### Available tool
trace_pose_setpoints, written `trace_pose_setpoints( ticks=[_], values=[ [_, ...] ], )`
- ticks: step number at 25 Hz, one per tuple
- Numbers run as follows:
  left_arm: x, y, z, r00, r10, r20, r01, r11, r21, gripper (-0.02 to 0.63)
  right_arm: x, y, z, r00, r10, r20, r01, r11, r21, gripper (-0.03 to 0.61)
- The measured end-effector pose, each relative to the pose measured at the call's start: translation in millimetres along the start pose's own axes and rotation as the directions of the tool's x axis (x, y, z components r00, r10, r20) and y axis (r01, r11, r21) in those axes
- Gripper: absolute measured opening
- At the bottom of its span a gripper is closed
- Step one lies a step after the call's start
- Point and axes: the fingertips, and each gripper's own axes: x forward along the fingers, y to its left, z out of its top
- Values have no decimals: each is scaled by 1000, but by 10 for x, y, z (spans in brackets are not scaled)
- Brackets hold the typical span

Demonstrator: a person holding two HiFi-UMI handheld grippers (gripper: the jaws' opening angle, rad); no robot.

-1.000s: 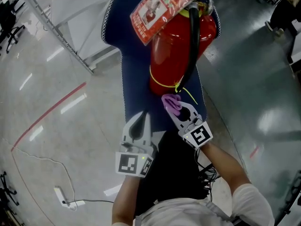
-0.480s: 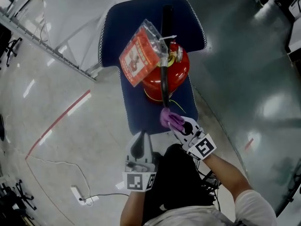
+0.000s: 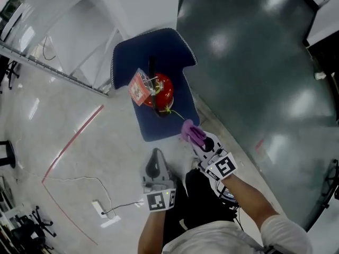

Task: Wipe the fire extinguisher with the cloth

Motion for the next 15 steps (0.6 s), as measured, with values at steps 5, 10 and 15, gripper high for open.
trace_pose_setpoints(
  ticks=[5, 10, 15],
  values=[
    [-195, -422, 299, 996, 33, -86, -34, 999, -2, 5, -291, 32, 606, 999, -36, 3, 36, 999, 14, 52],
    [-277, -722, 496, 992, 83, -95, -85, 996, -25, 5, -477, -47, 783, 998, -60, -18, 60, 998, 27, 52],
    [-57, -781, 622, 995, 77, -60, -78, 997, -9, 5, -408, -209, 749, 996, -80, -30, 81, 996, 30, 52]
  ],
)
